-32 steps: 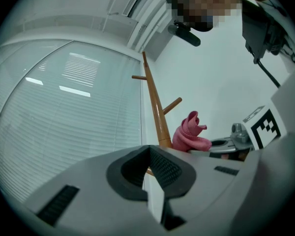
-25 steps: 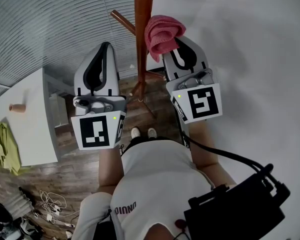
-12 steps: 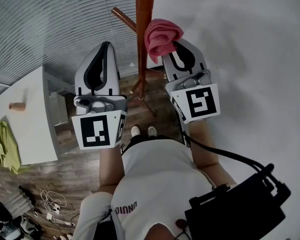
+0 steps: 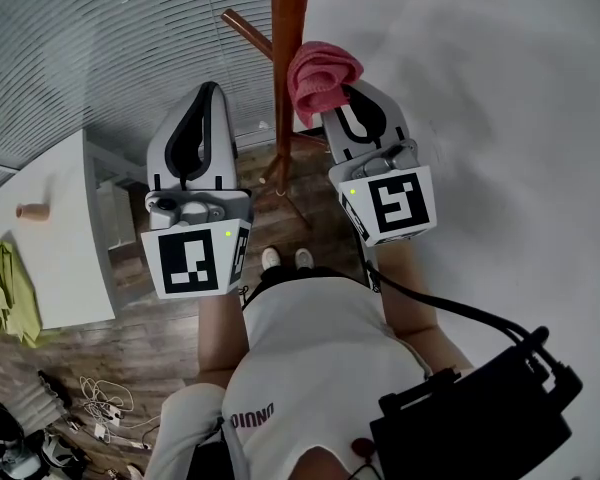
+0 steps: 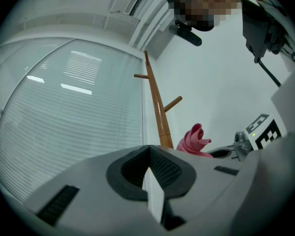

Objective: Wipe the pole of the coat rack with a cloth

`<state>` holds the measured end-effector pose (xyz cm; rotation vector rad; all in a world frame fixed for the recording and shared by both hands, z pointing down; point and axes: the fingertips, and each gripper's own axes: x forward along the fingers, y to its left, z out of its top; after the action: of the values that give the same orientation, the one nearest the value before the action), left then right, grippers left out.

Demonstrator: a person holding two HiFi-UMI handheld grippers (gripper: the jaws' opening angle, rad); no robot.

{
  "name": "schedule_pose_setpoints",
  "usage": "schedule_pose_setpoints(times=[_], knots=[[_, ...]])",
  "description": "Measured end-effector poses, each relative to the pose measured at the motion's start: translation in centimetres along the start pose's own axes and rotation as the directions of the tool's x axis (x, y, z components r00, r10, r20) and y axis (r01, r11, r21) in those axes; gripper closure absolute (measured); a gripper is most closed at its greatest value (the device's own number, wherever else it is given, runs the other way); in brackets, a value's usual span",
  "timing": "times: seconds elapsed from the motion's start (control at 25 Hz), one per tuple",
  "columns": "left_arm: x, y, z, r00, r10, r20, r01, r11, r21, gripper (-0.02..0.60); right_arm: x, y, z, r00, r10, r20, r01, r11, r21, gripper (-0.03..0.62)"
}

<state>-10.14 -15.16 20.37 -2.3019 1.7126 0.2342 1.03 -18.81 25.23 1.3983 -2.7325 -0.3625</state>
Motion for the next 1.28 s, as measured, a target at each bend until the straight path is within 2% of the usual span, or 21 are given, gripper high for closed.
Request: schedule_pose_setpoints(times=[1.28], knots=[[-0.1,-0.2,-1.1,1.000,0.000,-0.028,0.000,1.000,-0.025,0.568,-0.3,1.2,-4.4,0.992,0.028,-0.120,-0.024,0.999,0.032,0.548]])
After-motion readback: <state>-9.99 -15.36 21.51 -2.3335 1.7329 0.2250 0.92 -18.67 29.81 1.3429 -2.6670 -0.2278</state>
